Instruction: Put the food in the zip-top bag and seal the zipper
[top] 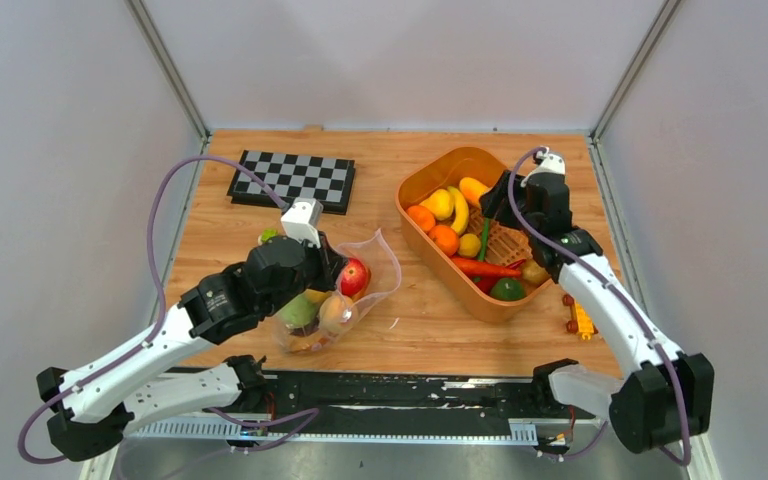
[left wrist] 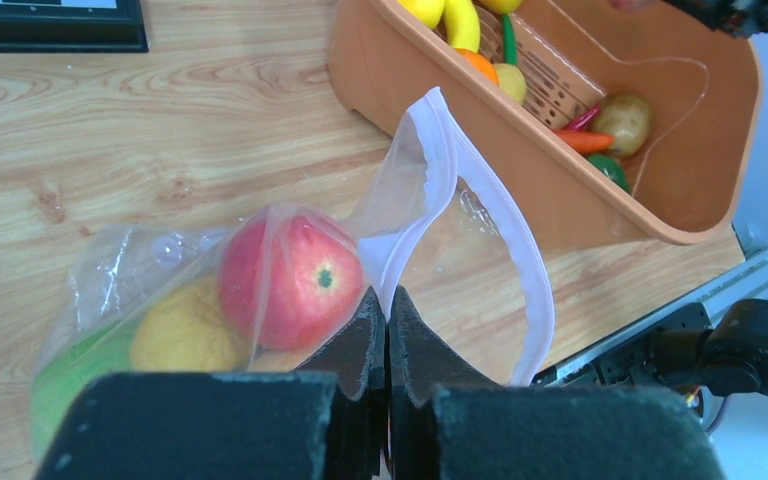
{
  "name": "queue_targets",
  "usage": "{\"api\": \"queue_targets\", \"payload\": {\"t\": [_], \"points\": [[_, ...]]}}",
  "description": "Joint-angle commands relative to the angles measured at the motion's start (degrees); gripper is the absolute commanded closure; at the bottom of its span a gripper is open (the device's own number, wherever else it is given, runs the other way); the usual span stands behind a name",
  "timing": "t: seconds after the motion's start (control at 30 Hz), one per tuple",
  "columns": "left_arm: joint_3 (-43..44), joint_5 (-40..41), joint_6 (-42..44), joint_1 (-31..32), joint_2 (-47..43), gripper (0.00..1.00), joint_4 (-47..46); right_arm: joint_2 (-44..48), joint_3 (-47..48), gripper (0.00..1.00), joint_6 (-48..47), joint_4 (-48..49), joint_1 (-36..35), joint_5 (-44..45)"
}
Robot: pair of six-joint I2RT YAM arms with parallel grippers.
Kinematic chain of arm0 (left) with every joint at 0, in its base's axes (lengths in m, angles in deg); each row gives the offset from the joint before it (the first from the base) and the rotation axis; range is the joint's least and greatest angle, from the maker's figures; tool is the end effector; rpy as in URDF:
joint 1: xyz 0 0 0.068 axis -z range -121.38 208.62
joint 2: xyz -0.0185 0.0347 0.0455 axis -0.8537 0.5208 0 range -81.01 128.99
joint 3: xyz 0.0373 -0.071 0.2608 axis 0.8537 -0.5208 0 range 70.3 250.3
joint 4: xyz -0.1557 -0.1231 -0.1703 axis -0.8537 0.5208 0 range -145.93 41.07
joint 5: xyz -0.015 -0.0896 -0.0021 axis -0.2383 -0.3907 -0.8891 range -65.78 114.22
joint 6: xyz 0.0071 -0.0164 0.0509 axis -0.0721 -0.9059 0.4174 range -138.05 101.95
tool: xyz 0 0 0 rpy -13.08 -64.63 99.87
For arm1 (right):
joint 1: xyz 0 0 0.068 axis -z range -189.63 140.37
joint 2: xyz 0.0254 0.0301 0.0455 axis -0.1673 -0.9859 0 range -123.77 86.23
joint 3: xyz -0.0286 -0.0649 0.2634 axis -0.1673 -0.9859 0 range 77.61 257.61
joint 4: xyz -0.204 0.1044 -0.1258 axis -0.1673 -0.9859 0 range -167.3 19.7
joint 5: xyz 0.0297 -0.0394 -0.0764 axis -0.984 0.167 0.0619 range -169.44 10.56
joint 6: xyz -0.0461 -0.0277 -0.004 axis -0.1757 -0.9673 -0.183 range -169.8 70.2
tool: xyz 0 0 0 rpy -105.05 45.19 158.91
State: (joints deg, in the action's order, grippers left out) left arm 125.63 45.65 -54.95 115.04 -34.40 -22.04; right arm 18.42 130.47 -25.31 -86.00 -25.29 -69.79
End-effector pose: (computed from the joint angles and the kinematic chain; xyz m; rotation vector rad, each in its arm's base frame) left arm 0.1041 -0.1334 0.3563 0.1036 2.0394 -0.6732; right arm 0.2581 0.0662 0.2971 0.2629 2.0905 0.2448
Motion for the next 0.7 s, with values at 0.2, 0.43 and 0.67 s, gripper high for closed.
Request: {"api": "queue_targets", "payload": {"t": [0.2, 0.43, 0.67], "points": [[2.05, -0.89, 0.34, -0.26, 1.07, 0.99, -2.88, 8.47, -1.66, 0.61, 7.84, 4.67, -9.98, -35.27], [2.44, -1.74, 0.43, -0.31, 1.97, 0.99, -3.05, 5.29, 3.75, 0.59, 0.64, 5.24, -24.84, -36.83], [3.99, -3.57, 1.59, -0.26, 2.61, 0.99, -3.2, -1.79, 9.76, 0.52, -4.9, 2.09, -33.03, -31.65]]}}
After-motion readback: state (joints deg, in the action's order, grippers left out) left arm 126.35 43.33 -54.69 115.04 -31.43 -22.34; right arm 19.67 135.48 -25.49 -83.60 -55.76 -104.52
